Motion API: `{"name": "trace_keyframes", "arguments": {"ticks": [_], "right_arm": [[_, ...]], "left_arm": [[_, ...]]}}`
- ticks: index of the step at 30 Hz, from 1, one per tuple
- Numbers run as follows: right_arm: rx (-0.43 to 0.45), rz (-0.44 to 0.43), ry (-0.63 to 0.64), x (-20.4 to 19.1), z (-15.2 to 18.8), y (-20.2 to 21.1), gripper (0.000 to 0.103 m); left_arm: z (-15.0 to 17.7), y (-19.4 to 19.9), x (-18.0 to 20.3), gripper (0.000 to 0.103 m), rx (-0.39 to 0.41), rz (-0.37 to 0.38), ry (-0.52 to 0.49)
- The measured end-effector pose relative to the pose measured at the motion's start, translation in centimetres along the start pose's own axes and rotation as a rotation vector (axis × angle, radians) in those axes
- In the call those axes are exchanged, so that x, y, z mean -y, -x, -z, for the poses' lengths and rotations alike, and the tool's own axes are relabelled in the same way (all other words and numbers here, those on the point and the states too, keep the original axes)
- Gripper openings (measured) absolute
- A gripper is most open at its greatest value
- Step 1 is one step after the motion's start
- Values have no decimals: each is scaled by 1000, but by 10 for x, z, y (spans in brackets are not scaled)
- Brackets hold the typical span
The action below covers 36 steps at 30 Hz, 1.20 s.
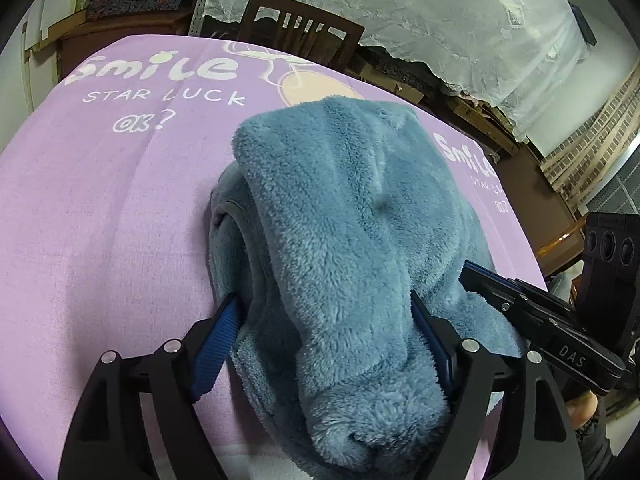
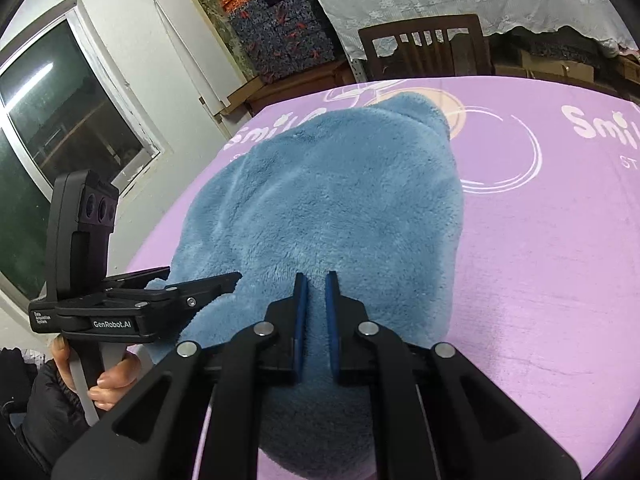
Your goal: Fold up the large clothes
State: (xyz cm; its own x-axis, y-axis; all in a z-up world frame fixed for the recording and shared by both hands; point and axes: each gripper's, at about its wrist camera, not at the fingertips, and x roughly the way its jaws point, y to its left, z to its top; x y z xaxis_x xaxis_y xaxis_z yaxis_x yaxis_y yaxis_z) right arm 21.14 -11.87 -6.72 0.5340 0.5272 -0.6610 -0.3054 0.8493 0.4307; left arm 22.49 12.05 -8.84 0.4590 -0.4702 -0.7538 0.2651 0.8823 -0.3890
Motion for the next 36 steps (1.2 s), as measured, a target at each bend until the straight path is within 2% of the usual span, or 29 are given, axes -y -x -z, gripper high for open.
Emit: {"name": "trace_keyframes", "arguments": {"ticks": [3,5,7,9,11,13,15,20,22,27,36], "right_arm": [[-15,4,-4,-1,-6,1,8],[-30,-14,-17,-1,-12,8,10],[-27,-26,-36,-1,-14,28,17],[7,-6,-34,-2,-10,53,51],[44,13,-33,0,-3,78,60],[51,-3,-54,7,5,93,67],[63,-49,-124,20,14,105,89],[54,-174,-308,56,23,98,95],[29,-199,-353,64,24,85,95],[-32,-215,-367,68,19,47,96],[-86,-272,-398,65,0,-17,98]], "left_arm": [[-7,8,3,86,-32,-39,36],[-10,26,11,84,-12,-79,33],[-8,48,22,84,28,-105,0],[-4,65,28,84,50,-101,-12],[2,80,29,85,59,-78,1],[6,87,26,91,60,-41,34],[8,85,18,93,52,3,90],[5,57,-4,93,-2,109,228],[3,48,-8,93,-11,149,240],[-3,22,-11,95,-44,236,253],[-10,-7,-19,97,-63,297,225]]}}
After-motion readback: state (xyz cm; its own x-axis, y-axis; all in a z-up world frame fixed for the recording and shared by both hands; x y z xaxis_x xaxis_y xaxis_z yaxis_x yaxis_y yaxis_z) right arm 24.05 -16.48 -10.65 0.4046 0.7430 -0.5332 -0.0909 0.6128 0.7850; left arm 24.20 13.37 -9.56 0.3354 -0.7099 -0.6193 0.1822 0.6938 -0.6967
